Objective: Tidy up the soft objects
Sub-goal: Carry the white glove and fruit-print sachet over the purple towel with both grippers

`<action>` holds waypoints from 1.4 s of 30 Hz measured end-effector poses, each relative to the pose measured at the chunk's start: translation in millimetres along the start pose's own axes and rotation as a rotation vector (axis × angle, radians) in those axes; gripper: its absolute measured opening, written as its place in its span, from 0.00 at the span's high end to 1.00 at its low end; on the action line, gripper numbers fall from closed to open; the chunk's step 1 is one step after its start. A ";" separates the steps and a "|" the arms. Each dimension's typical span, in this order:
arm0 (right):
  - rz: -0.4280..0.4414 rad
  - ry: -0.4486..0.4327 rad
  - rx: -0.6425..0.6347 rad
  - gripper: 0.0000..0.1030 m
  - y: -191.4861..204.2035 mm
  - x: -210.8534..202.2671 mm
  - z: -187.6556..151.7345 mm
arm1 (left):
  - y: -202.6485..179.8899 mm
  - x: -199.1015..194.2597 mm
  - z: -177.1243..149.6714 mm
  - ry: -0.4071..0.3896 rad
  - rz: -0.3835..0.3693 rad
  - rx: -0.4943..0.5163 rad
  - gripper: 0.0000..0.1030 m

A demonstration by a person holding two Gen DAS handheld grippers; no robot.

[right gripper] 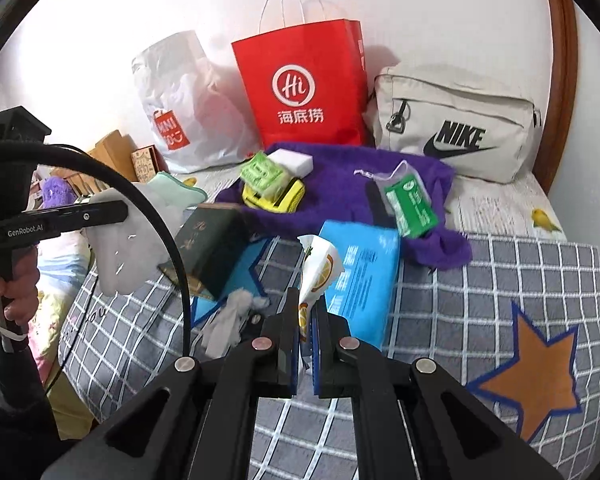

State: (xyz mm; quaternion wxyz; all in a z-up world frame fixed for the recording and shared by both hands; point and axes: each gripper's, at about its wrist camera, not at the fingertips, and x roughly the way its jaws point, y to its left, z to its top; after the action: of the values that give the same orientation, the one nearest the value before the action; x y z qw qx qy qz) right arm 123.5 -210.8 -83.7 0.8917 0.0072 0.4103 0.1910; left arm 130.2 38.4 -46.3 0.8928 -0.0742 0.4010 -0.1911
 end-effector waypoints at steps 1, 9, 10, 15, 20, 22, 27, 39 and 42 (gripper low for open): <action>-0.008 -0.004 0.001 0.95 -1.1 0.4 2.5 | 3.4 0.7 3.8 -0.003 0.005 -0.005 0.86; -0.012 -0.006 0.010 0.95 -15.1 13.4 23.4 | 22.0 9.5 30.8 -0.016 0.016 -0.027 0.86; -0.014 -0.005 0.007 0.95 -15.7 14.6 25.0 | 23.3 10.9 34.1 -0.017 0.021 -0.023 0.86; -0.019 -0.002 0.005 0.95 -22.2 23.4 36.1 | 29.9 17.5 50.4 -0.023 0.042 -0.028 0.86; -0.019 0.000 0.015 0.95 -28.5 33.5 47.6 | 28.3 27.8 60.3 -0.024 0.089 -0.009 0.86; -0.020 0.001 0.013 0.95 -30.1 37.6 52.7 | 26.3 33.9 63.7 -0.022 0.113 0.001 0.86; -0.024 0.001 0.017 0.95 -36.0 49.2 66.5 | 20.5 48.3 72.1 -0.017 0.139 0.027 0.86; -0.041 0.011 0.043 0.95 -54.0 78.2 93.1 | 13.9 81.4 94.7 -0.003 0.173 0.068 0.86; -0.043 0.016 0.045 0.95 -56.9 87.2 98.6 | 14.8 87.3 97.4 0.000 0.155 0.061 0.86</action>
State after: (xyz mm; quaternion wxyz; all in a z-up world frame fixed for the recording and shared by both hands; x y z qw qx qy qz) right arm 266.4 -219.2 -91.6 0.8919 0.0169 0.4217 0.1625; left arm 259.8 15.0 -45.6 0.9068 -0.0158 0.3996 -0.1332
